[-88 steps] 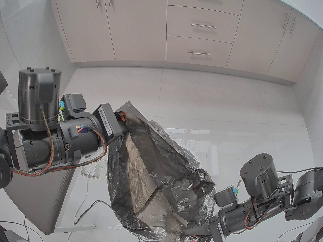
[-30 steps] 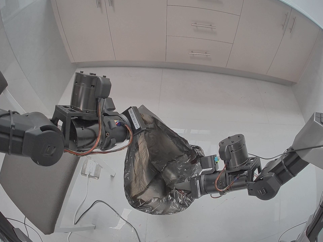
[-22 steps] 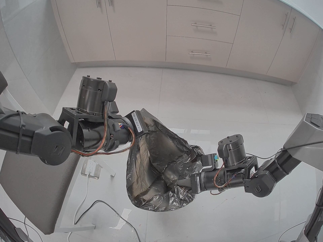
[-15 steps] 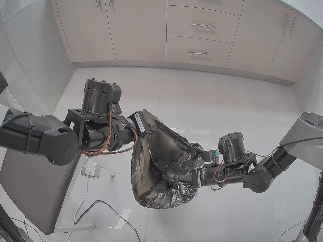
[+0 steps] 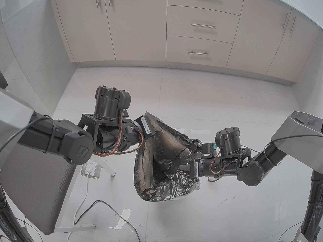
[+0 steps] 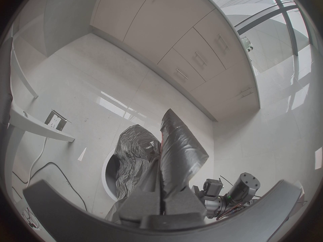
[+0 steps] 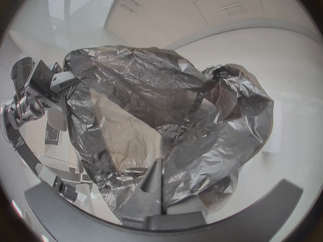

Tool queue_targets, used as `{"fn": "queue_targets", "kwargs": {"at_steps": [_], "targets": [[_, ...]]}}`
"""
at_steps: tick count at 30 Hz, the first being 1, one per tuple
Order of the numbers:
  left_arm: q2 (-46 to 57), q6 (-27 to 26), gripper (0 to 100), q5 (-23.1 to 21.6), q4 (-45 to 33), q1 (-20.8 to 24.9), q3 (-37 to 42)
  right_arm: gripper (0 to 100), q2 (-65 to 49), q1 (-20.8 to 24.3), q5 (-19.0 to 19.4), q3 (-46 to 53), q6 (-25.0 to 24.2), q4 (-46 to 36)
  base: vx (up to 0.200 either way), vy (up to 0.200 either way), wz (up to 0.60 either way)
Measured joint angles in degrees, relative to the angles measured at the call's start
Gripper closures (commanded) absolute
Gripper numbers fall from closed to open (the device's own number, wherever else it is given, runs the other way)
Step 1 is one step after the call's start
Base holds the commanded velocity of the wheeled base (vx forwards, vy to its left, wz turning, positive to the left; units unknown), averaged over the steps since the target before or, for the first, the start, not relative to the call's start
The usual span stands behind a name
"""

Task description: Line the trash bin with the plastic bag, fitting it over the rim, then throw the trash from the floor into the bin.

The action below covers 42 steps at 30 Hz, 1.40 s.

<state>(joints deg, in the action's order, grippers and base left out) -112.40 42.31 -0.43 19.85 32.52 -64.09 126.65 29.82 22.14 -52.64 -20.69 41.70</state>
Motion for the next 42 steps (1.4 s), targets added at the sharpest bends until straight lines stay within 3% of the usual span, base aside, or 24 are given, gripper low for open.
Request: {"fn": "queue_targets", "kwargs": {"at_steps": [21, 42], "targets": [[-7.17, -2.77, 100, -0.01, 2.56, -2.43, -1.71, 100, 8.66, 0.39, -6.27, -6.53, 0.09, 3.64, 0.000, 0.000, 0.00], [-11.61, -2.88, 100, -0.04, 2.51, -3.80, -4.85, 100, 11.73, -0.33, -6.81, -10.42, 1.40, 3.32, 0.000, 0.000, 0.00]]}}
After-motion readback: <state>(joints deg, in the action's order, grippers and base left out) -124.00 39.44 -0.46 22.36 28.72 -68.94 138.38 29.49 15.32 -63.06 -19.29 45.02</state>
